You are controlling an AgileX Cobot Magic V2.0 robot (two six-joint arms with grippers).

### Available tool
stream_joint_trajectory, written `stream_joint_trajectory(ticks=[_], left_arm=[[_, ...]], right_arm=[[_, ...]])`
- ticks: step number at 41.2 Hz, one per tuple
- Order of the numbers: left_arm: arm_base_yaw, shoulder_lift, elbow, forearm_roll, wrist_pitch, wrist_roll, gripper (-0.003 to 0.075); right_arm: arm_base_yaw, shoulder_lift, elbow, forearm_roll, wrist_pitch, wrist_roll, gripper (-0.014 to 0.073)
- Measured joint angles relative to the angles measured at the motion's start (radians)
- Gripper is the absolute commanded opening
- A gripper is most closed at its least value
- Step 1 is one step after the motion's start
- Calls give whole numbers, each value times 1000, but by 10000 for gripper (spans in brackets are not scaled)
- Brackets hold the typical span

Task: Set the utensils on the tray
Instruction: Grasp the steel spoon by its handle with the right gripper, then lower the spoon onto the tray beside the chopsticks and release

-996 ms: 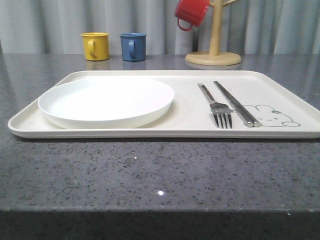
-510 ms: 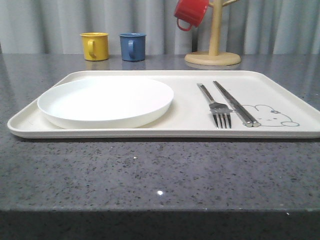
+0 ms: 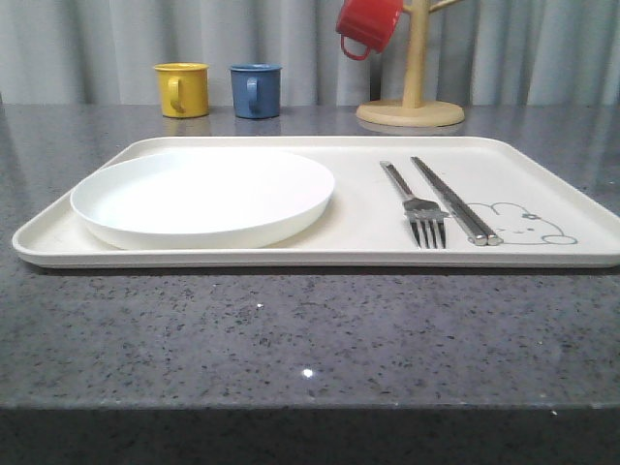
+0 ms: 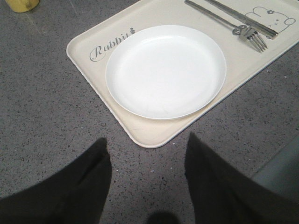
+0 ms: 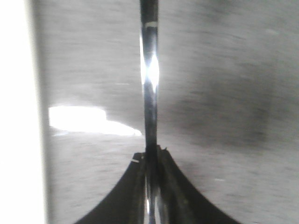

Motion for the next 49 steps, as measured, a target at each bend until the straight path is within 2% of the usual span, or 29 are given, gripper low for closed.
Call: stream_joint_trajectory(ticks=[9, 17, 39, 45, 49], left_arm=[[0, 0, 0, 0, 0, 0, 347], [0, 0, 0, 0, 0, 0, 347], [0, 0, 0, 0, 0, 0, 347], [0, 0, 0, 0, 0, 0, 347], [0, 0, 0, 0, 0, 0, 347]], right_arm=[[234, -31, 0, 20, 3, 146, 40], [331, -4, 0, 21, 4, 297, 40], [354, 141, 0, 0, 2, 372, 43], [354, 152, 0, -35, 2, 410, 115], [354, 152, 0, -46, 2, 422, 225]])
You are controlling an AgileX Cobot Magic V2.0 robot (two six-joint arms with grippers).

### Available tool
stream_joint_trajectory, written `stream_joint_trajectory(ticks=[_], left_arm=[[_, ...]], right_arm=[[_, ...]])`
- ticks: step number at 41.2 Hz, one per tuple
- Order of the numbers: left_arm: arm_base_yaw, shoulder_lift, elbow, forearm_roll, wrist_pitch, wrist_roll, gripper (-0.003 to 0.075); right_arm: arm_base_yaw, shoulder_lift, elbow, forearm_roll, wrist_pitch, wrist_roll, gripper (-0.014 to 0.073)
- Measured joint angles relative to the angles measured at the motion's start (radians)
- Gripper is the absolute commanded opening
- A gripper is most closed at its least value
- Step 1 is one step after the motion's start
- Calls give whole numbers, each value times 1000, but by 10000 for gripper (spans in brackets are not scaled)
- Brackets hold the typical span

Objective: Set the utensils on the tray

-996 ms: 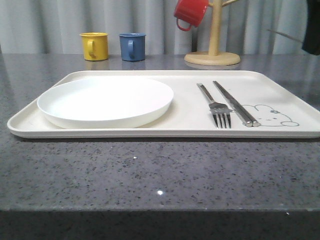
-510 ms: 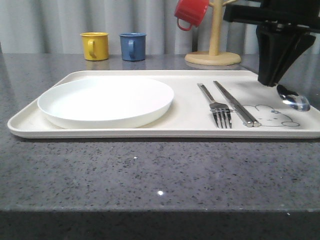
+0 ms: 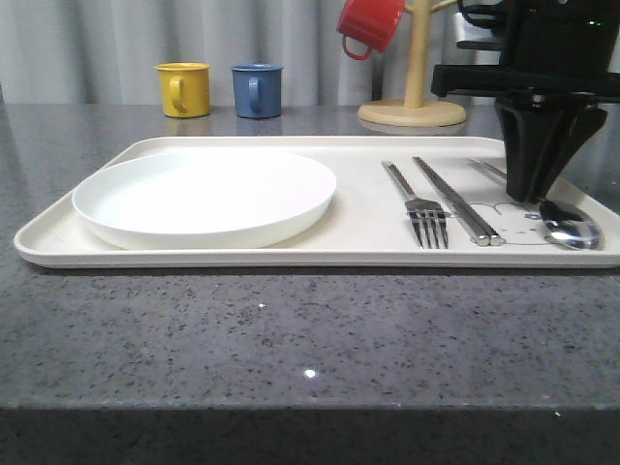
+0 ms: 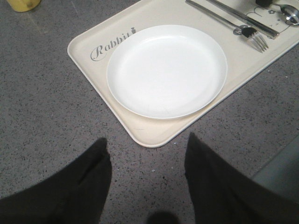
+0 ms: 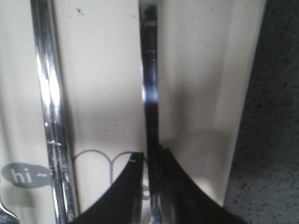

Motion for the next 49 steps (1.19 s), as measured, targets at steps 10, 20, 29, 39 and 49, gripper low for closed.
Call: stream_joint_trajectory(ticks=[10, 20, 29, 39, 49], left_arm=[[0, 0, 0, 0, 0, 0, 347], [0, 0, 0, 0, 0, 0, 347], [0, 0, 0, 0, 0, 0, 347], [0, 0, 0, 0, 0, 0, 347], [0, 0, 0, 0, 0, 0, 347]], right_arm=[[0, 0, 0, -4, -2, 7, 290], [0, -87, 0, -6, -14, -46, 290], [0, -321, 12, -9, -10, -129, 290], [0, -643, 151, -9, 1, -176, 290], [0, -918, 345, -9, 2, -184, 290]])
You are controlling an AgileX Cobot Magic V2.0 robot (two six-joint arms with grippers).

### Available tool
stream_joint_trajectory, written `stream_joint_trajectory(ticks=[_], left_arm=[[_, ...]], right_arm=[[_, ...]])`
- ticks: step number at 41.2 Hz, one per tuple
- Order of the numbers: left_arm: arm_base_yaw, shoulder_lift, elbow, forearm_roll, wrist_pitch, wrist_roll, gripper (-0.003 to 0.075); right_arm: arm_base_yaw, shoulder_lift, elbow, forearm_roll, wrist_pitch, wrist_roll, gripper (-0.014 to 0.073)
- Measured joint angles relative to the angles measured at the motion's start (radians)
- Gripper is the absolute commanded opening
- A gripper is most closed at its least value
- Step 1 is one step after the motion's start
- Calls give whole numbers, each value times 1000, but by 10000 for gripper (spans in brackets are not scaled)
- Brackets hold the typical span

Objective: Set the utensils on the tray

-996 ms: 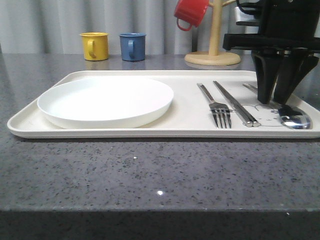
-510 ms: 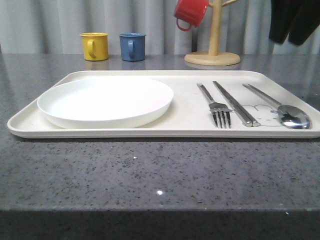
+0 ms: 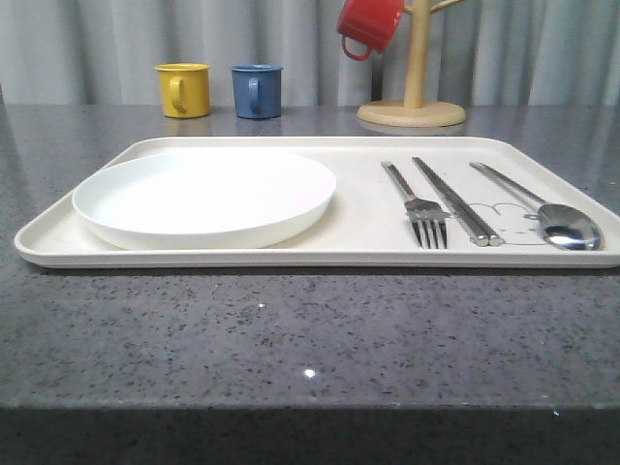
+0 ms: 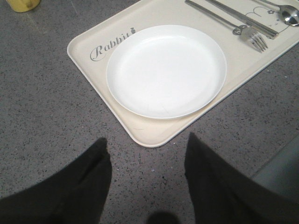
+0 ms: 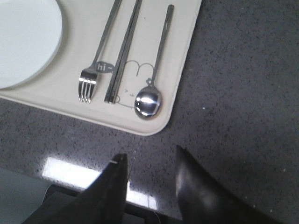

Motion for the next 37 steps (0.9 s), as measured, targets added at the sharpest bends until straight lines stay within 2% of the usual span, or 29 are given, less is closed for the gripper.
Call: stream_joint_trajectory(ticks=[17, 37], left_arm=[[0, 0, 0, 0, 0, 0, 347], [0, 0, 0, 0, 0, 0, 347]], right_arm=[[0, -258, 234, -1, -9, 0, 290], [0, -293, 252, -1, -28, 0, 290]])
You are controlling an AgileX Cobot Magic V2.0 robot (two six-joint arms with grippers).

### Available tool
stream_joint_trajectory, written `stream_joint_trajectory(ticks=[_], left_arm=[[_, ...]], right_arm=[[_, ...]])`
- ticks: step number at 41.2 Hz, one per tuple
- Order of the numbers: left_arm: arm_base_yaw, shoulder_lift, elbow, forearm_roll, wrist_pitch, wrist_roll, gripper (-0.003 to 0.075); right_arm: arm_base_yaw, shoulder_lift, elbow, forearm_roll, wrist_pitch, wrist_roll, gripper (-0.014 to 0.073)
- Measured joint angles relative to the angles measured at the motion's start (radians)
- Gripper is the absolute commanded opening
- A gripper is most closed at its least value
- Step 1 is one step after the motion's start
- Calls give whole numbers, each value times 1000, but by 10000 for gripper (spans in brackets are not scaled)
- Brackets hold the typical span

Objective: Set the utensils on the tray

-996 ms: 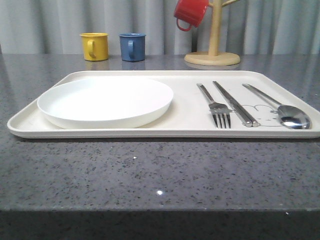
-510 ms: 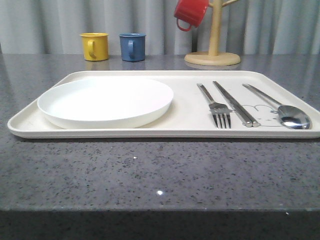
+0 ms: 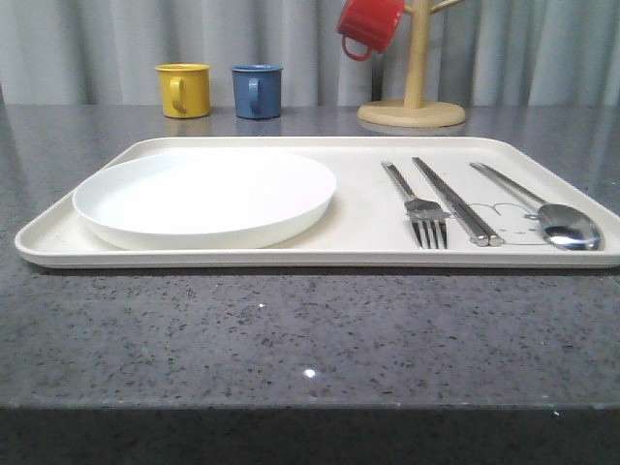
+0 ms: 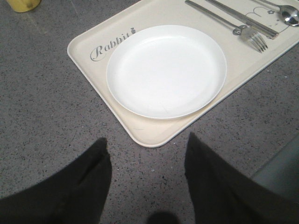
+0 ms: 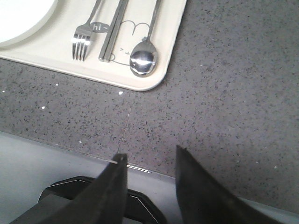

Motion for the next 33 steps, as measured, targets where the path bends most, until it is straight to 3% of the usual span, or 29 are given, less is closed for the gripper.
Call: stream_joint_trajectory(ticks=[20, 22, 29, 33], left_arm=[[0, 0, 0, 0, 0, 0, 347], [0, 0, 0, 0, 0, 0, 347], [0, 0, 0, 0, -4, 0, 347], [0, 0, 0, 0, -22, 0, 347]], right_arm=[[0, 0, 2, 0, -12, 0, 283], [0, 0, 2, 0, -17, 0, 252], [0, 0, 2, 0, -30, -2, -62], [0, 0, 2, 0, -34, -2, -67]])
